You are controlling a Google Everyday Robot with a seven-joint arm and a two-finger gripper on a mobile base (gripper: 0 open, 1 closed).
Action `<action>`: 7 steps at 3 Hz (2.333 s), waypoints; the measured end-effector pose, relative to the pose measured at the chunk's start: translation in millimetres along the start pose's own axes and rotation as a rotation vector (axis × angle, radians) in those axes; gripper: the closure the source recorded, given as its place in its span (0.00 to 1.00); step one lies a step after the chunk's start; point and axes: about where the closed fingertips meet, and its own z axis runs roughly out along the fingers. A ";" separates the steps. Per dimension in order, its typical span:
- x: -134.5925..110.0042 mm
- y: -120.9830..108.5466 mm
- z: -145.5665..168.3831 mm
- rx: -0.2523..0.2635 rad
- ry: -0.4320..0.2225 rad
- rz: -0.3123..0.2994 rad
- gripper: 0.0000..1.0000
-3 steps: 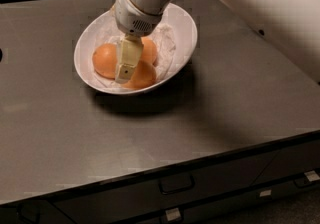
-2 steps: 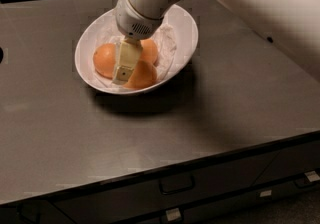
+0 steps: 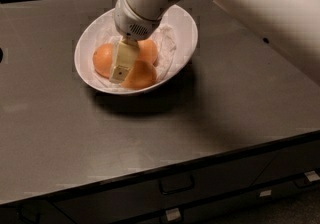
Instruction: Pick orange from white bowl
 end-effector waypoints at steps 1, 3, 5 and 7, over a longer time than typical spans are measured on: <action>0.0 -2.3 3.3 0.003 -0.004 0.017 0.10; -2.3 -7.6 14.3 -0.014 -0.006 0.037 0.17; -2.0 -16.9 31.2 -0.036 -0.009 0.061 0.27; 3.1 -17.7 39.9 -0.051 0.002 0.082 0.27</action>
Offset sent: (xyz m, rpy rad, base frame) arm 0.0089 0.0015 -0.0041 0.0221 0.0148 -0.0374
